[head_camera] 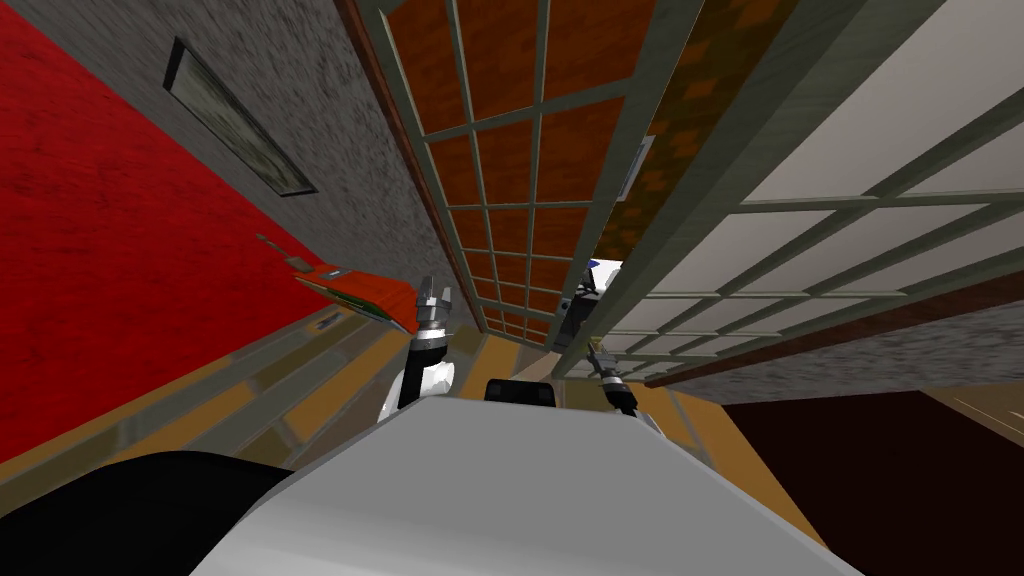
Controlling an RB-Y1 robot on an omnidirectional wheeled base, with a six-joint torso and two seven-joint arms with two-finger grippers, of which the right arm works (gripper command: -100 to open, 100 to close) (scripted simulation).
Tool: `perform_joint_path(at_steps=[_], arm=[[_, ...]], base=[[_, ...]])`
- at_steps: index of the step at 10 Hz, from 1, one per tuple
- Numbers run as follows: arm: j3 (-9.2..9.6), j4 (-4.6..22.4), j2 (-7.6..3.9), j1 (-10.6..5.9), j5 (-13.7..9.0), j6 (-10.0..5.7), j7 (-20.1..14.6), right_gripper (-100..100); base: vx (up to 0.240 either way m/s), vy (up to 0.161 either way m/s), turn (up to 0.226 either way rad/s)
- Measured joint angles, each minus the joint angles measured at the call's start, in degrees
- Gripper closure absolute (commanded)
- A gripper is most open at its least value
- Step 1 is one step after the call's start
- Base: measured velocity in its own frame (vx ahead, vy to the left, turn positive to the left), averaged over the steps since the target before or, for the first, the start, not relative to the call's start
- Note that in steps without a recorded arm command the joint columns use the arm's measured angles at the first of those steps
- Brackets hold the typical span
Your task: Pull the door open
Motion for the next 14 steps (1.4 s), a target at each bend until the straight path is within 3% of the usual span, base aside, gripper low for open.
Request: perform_joint_path(at_steps=[14], arm=[[3.74, -0.6, 0.03, 0.14, -11.3, 1.04, -18.5, 100]], base=[[-0.068, -0.039, 0.114]])
